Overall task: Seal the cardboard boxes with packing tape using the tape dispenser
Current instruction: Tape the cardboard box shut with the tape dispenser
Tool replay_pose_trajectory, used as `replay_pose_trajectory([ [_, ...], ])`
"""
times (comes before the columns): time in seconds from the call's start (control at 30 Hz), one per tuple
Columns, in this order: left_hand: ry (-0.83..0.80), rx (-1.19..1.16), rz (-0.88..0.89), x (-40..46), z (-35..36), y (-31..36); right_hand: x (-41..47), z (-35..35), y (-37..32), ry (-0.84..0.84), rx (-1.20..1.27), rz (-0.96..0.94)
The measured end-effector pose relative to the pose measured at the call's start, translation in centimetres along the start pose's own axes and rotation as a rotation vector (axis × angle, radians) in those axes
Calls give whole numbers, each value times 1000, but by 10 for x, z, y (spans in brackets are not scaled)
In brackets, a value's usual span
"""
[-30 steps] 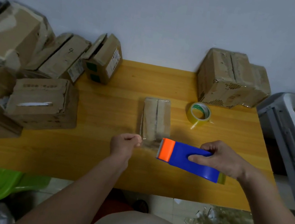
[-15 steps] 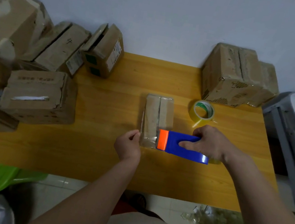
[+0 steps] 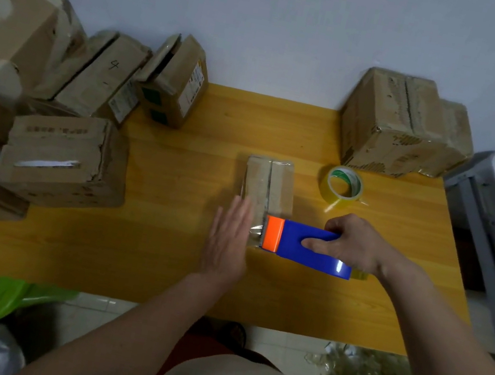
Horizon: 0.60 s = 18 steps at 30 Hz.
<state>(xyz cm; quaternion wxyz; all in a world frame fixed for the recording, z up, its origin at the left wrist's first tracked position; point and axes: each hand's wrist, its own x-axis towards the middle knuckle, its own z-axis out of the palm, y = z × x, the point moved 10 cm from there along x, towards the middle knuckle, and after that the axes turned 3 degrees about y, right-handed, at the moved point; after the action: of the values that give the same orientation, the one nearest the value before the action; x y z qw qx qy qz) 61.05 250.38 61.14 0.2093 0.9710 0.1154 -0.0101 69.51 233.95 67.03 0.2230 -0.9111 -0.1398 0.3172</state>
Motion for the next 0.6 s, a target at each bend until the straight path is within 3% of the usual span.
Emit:
replay_pose_trajectory([
  [0.07,-28,237,299,-4,6,13,-1,-3,2,20,6,7],
  [0.13,-91,446,376,-4,15,4,0,-3,4,22,26,3],
  [0.27,-260,569,302,-4,19,-7,-2,-5,12,0,54,7],
  [0.6,-260,537,283,-7,17,2,-13,-28,56,25,-10,107],
])
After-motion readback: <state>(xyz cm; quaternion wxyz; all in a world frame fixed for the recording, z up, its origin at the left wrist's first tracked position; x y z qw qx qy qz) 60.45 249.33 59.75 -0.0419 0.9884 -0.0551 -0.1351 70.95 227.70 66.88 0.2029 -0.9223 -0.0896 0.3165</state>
